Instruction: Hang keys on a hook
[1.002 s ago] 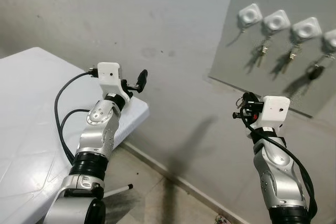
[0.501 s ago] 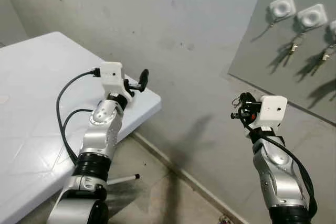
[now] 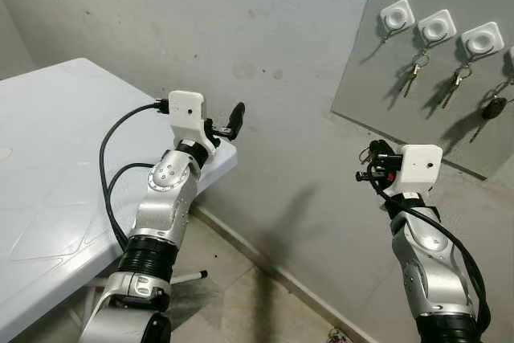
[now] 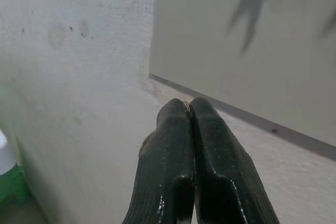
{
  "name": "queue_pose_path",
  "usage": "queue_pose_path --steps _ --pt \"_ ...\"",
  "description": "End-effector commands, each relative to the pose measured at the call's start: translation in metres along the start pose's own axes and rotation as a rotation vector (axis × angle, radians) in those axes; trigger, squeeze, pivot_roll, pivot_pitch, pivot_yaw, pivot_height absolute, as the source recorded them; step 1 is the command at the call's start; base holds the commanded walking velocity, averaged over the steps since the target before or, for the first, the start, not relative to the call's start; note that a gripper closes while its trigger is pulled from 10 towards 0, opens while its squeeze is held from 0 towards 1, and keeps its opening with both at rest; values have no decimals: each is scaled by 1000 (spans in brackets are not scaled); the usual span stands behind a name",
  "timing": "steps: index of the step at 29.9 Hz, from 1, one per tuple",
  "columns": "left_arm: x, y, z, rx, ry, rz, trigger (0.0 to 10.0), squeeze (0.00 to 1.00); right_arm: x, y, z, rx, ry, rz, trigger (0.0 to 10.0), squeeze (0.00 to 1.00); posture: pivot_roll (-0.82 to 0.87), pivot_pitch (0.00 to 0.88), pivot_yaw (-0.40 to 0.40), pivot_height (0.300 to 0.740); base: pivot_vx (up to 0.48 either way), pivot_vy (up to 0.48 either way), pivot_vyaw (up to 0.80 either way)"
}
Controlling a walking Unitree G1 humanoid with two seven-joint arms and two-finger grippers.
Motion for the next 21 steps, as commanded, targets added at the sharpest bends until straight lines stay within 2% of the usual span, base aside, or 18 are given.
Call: queue_pose_path --steps 1,5,7,8,9,12,21 --pt "1 -11 5 44 -2 -60 10000 0 6 4 19 -10 -63 37 10000 0 8 0 -37 740 0 0 0" --pt "1 -23 5 71 0 -118 10000 0 10 6 25 -13 -85 65 10000 0 9 0 -36 740 0 0 0" --pt "0 -39 4 73 6 -194 10000 0 17 7 34 -20 -109 89 10000 0 11 0 -35 740 0 0 0" --pt "0 -39 4 73 6 -194 10000 0 17 7 34 -20 -109 89 10000 0 11 0 -35 740 0 0 0" --pt "-1 -48 3 77 11 -236 10000 0 22 8 39 -25 -126 103 10000 0 12 0 -35 740 0 0 0" --pt "-2 -58 2 74 16 -284 10000 0 30 9 50 -32 -157 124 10000 0 13 0 -34 740 0 0 0" --pt "-4 -76 11 94 -3 -378 10000 0 45 17 77 -46 -237 204 10000 0 19 0 -32 740 0 0 0"
Point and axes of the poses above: a point about 5 cm out from each wrist's last joint towards the gripper, its own x axis pointing out of the wrist towards the gripper, its own z axis along the axis of the wrist's last joint, y = z × x, the point moved 3 cm from there along x, pointing out of the wrist towards the gripper, and after that the axes turned 7 degrees about -x, right-handed, at the moved point
